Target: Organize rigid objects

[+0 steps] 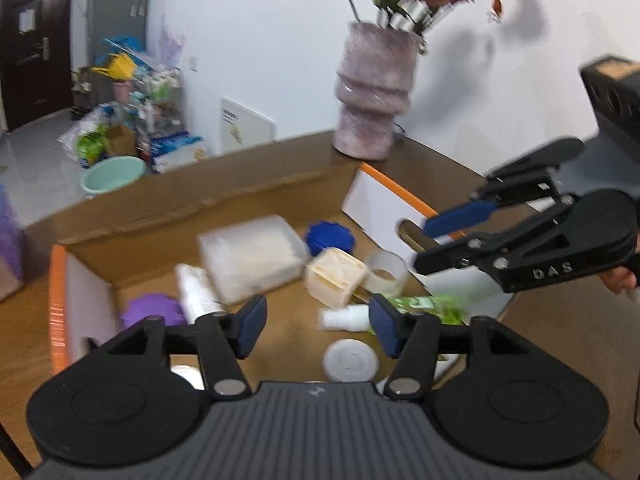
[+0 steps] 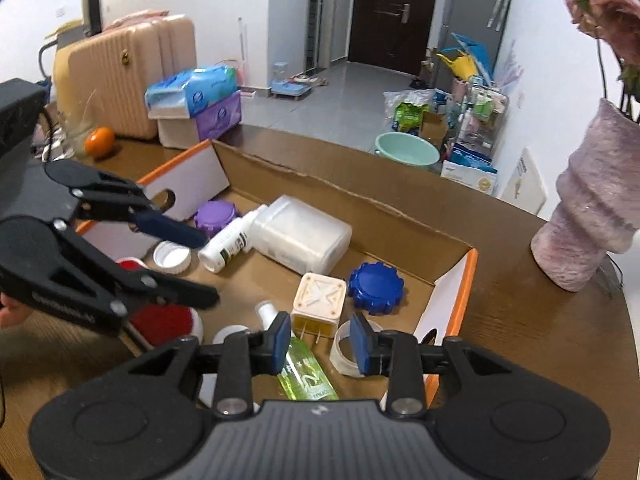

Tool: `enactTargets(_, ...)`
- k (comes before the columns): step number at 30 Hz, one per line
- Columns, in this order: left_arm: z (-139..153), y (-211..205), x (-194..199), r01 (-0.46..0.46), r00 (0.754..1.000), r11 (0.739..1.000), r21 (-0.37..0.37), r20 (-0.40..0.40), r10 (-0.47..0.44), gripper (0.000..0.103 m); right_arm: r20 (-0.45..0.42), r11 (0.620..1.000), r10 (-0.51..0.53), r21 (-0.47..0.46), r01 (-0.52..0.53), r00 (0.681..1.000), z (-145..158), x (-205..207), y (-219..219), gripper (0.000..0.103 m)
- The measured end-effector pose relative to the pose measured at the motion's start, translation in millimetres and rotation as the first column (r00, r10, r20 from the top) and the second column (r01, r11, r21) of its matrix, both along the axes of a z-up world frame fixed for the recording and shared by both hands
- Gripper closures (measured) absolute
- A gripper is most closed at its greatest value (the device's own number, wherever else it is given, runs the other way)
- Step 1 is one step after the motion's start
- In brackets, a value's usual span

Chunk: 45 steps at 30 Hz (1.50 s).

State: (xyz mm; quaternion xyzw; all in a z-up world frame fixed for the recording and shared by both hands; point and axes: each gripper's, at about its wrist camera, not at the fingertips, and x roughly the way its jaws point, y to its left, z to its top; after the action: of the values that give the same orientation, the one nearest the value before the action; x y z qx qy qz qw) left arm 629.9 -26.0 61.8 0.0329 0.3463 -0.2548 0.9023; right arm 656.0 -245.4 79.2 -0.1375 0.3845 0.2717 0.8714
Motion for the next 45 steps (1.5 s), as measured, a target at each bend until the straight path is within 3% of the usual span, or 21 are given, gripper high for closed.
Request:
enactTargets(4,21,21,-9,-0.093,0.995,0.996,0.015,0.024,0.092,0.033,0.013,0.998,-0.051,0.026,0.050,0.999,12,-10,-1,0.059)
enactTargets(6,31,33,-16,-0.150,0.988,0.989,-0.001,0.035,0.150,0.016,0.028,0.997,-0.077,0.030,0.076,0.997,20,-15,0,0.048)
enactTargets(7,35,40,-19,-0.176,0.984,0.984,-0.017,0.039,0.176,0.013,0.038,0.996,-0.086,0.027,0.085,0.996,24,-17,1,0.041)
enactTargets(10,48,55,-28,-0.250,0.967,0.968,-0.022,0.047,0.250,0.007,0.075,0.992,-0.122,0.018,0.121,0.990,38,-25,3,0.035)
enactTargets(12,57,59,-40,-0.297,0.949,0.955,-0.001,0.110,0.295,0.000,0.108,0.986,-0.163,0.038,0.160,0.981,48,-31,2,0.025)
enactTargets(14,65,62,-54,-0.328,0.929,0.945,-0.004,0.182,0.324,0.000,0.148,0.976,-0.216,0.067,0.208,0.965,57,-39,0,0.020)
enactTargets(16,71,65,-68,-0.349,0.911,0.937,-0.023,0.228,0.345,0.000,0.187,0.962,-0.268,0.107,0.252,0.945,65,-50,-3,0.018)
enactTargets(18,75,66,-85,-0.387,0.874,0.920,-0.063,0.293,0.387,0.000,0.245,0.948,-0.309,0.162,0.275,0.919,69,-66,-7,0.013)
enactTargets(23,81,61,-130,-0.396,0.801,0.909,-0.132,0.434,0.412,0.000,0.418,0.918,-0.385,0.268,0.294,0.823,66,-115,-15,0.007)
enactTargets(27,82,57,-160,-0.419,0.737,0.888,-0.190,0.501,0.455,0.000,0.447,0.866,-0.478,0.384,0.320,0.756,60,-145,-27,0.005)
enactTargets(29,80,53,-173,-0.435,0.716,0.878,-0.200,0.514,0.472,0.000,0.452,0.845,-0.511,0.419,0.332,0.731,56,-159,-29,0.005)
enactTargets(33,78,49,-192,-0.430,0.720,0.884,-0.182,0.521,0.458,0.000,0.496,0.850,-0.512,0.410,0.330,0.702,52,-189,-27,0.005)
enactTargets(38,75,46,-227,-0.413,0.719,0.889,-0.199,0.527,0.453,0.000,0.518,0.857,-0.499,0.410,0.311,0.695,48,-230,-28,0.005)
enactTargets(45,60,45,-304,-0.385,0.707,0.895,-0.224,0.552,0.442,0.000,0.545,0.859,-0.495,0.425,0.286,0.677,34,-302,-32,0.005)
